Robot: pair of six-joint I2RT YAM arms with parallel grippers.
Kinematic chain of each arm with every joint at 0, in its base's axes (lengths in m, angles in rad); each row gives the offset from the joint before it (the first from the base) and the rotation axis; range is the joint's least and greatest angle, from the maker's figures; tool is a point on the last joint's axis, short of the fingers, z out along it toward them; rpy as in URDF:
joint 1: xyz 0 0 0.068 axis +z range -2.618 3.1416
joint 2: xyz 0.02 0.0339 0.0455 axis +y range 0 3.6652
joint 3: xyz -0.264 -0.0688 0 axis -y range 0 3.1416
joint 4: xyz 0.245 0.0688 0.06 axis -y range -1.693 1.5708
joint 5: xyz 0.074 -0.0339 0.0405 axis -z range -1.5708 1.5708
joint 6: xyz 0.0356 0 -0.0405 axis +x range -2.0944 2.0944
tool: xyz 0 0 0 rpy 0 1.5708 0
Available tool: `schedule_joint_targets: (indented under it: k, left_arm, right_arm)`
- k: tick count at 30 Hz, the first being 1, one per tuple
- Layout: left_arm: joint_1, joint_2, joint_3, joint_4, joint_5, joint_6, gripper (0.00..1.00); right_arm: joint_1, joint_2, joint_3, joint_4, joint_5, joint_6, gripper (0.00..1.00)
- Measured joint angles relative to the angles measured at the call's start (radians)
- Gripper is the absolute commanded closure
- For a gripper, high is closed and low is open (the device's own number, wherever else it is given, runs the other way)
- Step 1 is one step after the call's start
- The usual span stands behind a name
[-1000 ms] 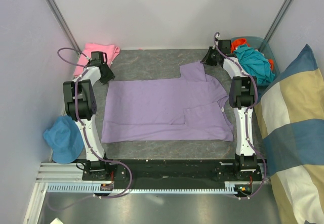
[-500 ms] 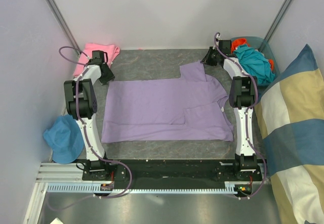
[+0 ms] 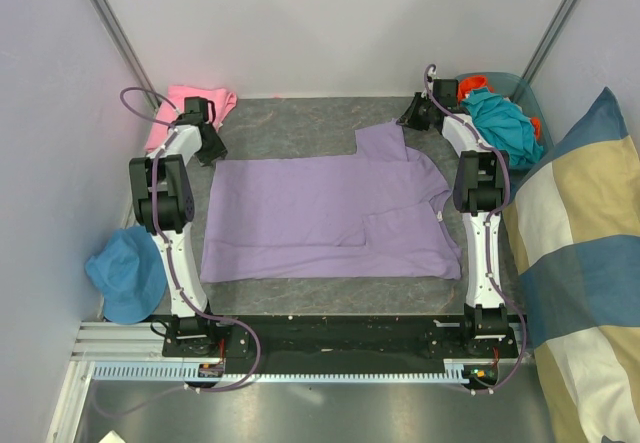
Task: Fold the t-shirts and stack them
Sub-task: Grap the side of the flattened tshirt furthest away from the robot with both arms
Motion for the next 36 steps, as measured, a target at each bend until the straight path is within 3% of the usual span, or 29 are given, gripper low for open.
schedule_joint_targets:
  k: [6, 13, 17, 22, 25, 28, 29, 36]
  left_arm:
    - [-0.01, -0.003, -0.011, 0.015, -0.011, 0.003, 0.38]
    - [-0.02, -0.014, -0.03, 0.035, -0.018, 0.006, 0.4]
    - [-0.021, -0.022, -0.046, 0.045, -0.025, 0.007, 0.49]
    - [-0.022, -0.035, -0.068, 0.048, -0.037, 0.01, 0.52]
    - [-0.025, -0.04, -0.077, 0.047, -0.042, 0.01, 0.62]
    - [-0.027, -0.044, -0.085, 0.046, -0.05, 0.015, 0.8]
    - [-0.027, -0.044, -0.086, 0.045, -0.054, 0.016, 0.96]
    - [-0.032, -0.045, -0.086, 0.042, -0.066, 0.024, 0.98]
  right_arm:
    - [-0.001, 0.0, -0.002, 0.003, -0.005, 0.002, 0.95]
    - [-0.003, 0.0, -0.004, 0.007, -0.011, 0.006, 0.94]
    - [-0.004, 0.0, -0.006, 0.01, -0.013, 0.007, 0.95]
    - [-0.006, 0.0, -0.008, 0.012, -0.015, 0.008, 0.95]
    - [-0.013, 0.0, -0.011, 0.015, -0.022, 0.014, 0.94]
    - [-0.023, 0.0, -0.012, 0.016, -0.023, 0.016, 0.94]
    - [-0.026, 0.0, -0.012, 0.016, -0.025, 0.018, 0.94]
    - [-0.032, 0.0, -0.013, 0.017, -0.03, 0.023, 0.95]
